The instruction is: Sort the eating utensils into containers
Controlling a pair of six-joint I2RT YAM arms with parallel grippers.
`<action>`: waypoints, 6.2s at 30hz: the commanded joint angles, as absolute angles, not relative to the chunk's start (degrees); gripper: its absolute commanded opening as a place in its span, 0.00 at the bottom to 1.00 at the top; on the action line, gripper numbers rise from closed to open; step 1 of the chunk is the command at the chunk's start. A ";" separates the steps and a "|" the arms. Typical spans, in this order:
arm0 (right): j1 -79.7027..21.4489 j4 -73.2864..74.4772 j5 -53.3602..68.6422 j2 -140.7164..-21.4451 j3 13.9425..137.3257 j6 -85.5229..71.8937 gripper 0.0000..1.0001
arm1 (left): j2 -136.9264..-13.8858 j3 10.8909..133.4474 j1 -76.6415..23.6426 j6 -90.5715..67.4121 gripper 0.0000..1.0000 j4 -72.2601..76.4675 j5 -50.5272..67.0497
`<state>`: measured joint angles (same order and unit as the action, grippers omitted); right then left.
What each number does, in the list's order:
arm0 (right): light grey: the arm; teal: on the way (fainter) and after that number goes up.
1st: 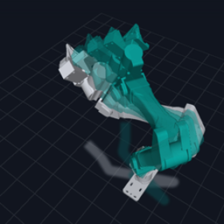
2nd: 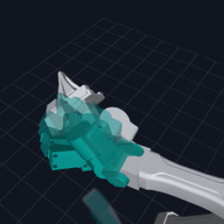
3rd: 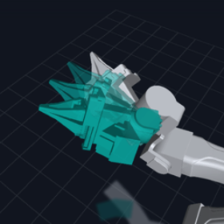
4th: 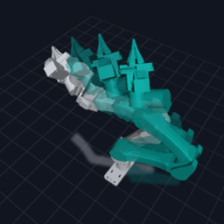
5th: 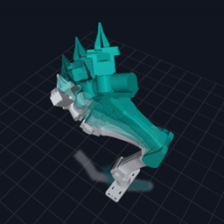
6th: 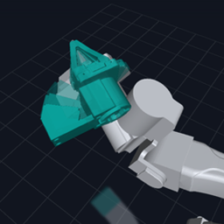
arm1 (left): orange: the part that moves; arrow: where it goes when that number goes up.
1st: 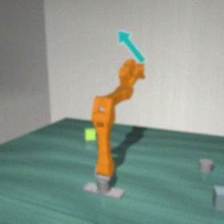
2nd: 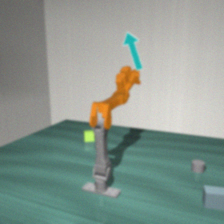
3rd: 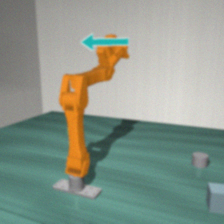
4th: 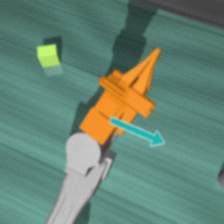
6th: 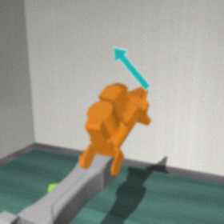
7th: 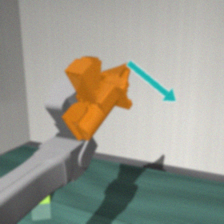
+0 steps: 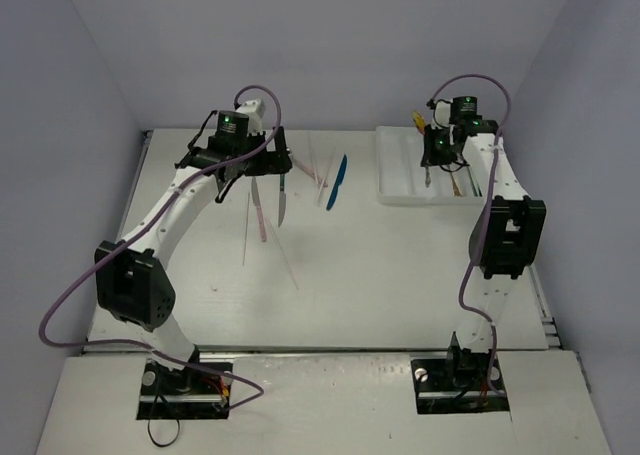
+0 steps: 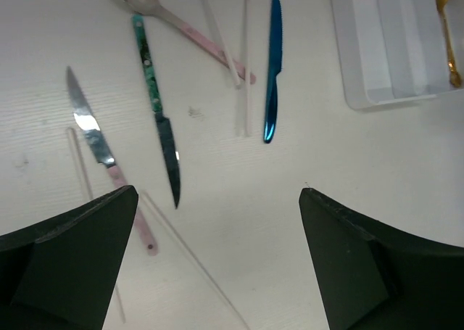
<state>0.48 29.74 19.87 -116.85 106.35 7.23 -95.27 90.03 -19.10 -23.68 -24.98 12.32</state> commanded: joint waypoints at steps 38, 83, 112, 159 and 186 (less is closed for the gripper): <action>-1.23 29.97 7.48 -124.27 126.67 11.73 0.67 | -90.29 84.81 -12.66 -14.25 0.95 -25.84 13.97; -27.16 -3.91 17.64 -151.81 140.00 -1.47 0.40 | -90.52 78.20 -5.70 -13.90 0.95 -20.37 38.50; -22.86 -5.63 25.19 -151.07 130.94 -9.52 0.51 | -92.17 78.56 -3.43 -16.07 0.95 -20.47 39.20; -30.94 11.58 15.04 -142.78 127.01 9.80 0.00 | -89.66 78.77 -3.34 -13.06 0.95 -26.54 36.96; -10.71 3.71 0.43 -110.36 105.32 -8.67 0.00 | -86.10 76.64 -2.90 -15.21 0.95 -26.02 16.73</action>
<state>-10.82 6.93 4.34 -112.05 108.75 -7.14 -87.22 73.36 -3.25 -15.01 -26.53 19.27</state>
